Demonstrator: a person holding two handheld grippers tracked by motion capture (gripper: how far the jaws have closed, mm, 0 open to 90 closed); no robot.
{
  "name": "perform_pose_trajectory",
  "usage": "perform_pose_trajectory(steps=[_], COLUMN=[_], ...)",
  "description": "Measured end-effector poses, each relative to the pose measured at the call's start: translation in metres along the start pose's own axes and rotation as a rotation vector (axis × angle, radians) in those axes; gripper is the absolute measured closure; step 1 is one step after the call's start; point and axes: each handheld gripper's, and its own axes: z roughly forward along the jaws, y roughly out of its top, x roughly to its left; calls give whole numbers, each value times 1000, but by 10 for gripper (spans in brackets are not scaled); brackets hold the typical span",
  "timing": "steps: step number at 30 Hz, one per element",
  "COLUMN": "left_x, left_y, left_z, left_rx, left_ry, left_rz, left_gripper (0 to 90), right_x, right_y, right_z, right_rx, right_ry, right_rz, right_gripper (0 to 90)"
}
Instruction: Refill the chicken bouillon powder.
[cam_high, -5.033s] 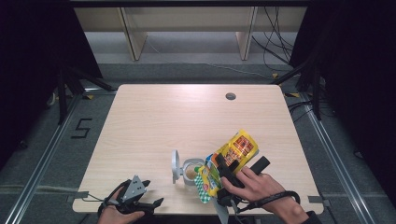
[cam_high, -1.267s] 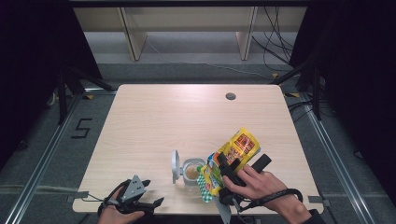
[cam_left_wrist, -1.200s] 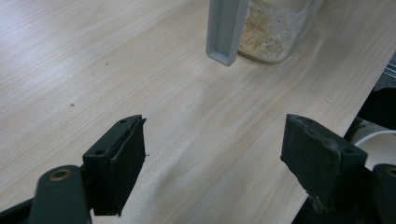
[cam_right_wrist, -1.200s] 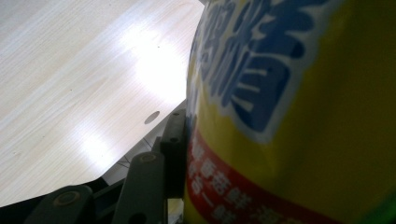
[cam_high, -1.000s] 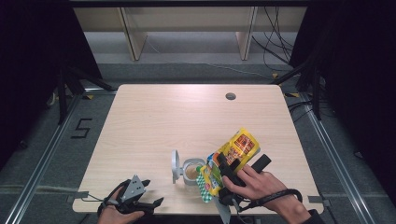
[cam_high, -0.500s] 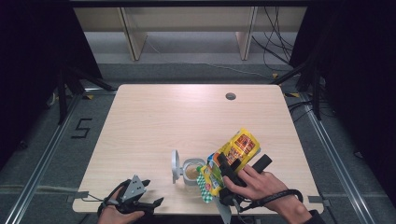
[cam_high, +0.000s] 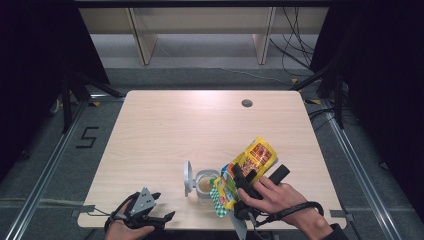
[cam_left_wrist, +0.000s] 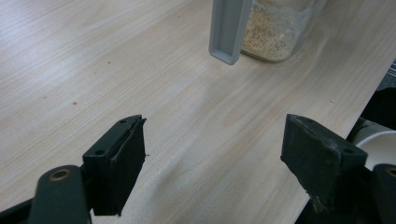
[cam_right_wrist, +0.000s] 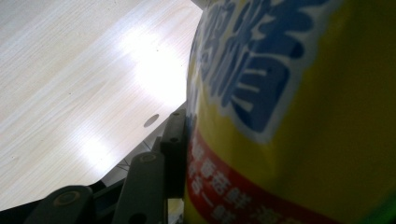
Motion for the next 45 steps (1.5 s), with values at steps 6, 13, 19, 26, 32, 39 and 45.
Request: perform_pose_trajectory(steps=[6, 13, 19, 26, 32, 39, 45], left_x=[0, 0, 1, 3, 1, 1, 3], left_y=[0, 0, 1, 1, 1, 0, 1], left_z=[0, -1, 0, -1, 0, 0, -1], left_rx=[4, 5, -10, 8, -11, -12, 9], left_ry=[7, 7, 1, 10, 4, 5, 10], left_rz=[-7, 0, 14, 34, 10, 10, 34], left_gripper=[212, 212, 212, 212, 212, 212, 212], right_x=[0, 1, 1, 0, 0, -1, 0], right_y=[0, -1, -1, -3, -4, -6, -4], right_z=[1, 1, 1, 0, -1, -2, -2], right_rx=[-5, -3, -3, 2, 3, 0, -6], right_ry=[-4, -6, -2, -6, -8, -14, -11], right_rz=[-7, 3, -4, -16, -19, -24, -34], right_gripper=[630, 630, 630, 630, 630, 631, 631])
